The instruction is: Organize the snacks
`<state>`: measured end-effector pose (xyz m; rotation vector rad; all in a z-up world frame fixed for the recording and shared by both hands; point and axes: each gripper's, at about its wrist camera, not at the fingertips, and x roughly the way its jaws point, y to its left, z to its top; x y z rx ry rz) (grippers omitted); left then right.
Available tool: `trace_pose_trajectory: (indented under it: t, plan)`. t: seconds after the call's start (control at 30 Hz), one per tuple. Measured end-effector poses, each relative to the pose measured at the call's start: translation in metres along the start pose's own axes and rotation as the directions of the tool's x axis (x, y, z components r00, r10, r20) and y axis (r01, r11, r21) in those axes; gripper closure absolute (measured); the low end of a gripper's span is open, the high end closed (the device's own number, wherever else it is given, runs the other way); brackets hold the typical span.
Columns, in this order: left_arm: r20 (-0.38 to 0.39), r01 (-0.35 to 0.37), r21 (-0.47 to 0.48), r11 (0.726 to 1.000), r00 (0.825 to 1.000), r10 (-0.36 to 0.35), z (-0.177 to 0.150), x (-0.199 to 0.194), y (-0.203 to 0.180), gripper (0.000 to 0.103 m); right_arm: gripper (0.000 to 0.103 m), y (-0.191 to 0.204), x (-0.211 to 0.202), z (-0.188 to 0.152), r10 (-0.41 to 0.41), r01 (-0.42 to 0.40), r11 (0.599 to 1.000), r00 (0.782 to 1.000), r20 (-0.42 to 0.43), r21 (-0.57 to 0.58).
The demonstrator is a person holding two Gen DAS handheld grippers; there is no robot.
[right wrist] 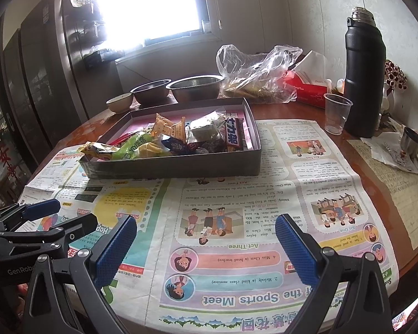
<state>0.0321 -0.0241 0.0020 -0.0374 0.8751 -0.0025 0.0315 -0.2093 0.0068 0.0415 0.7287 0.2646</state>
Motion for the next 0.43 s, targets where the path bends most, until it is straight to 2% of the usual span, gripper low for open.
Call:
trace_pose_trajectory:
  t: [0.3, 0.43]
  plan:
    - [0.001, -0.005, -0.026, 1.000, 1.000, 0.005, 0.002, 0.003, 0.006, 0.019, 0.002, -0.001, 0.004, 0.000, -0.004, 0.004, 1.000, 1.000, -0.008, -0.002]
    - [0.045, 0.018, -0.059, 0.998, 0.999, -0.016, 0.006, -0.002, 0.015, 0.019, 0.002, 0.000, 0.009, 0.000, -0.005, 0.005, 1.000, 1.000, -0.013, -0.002]
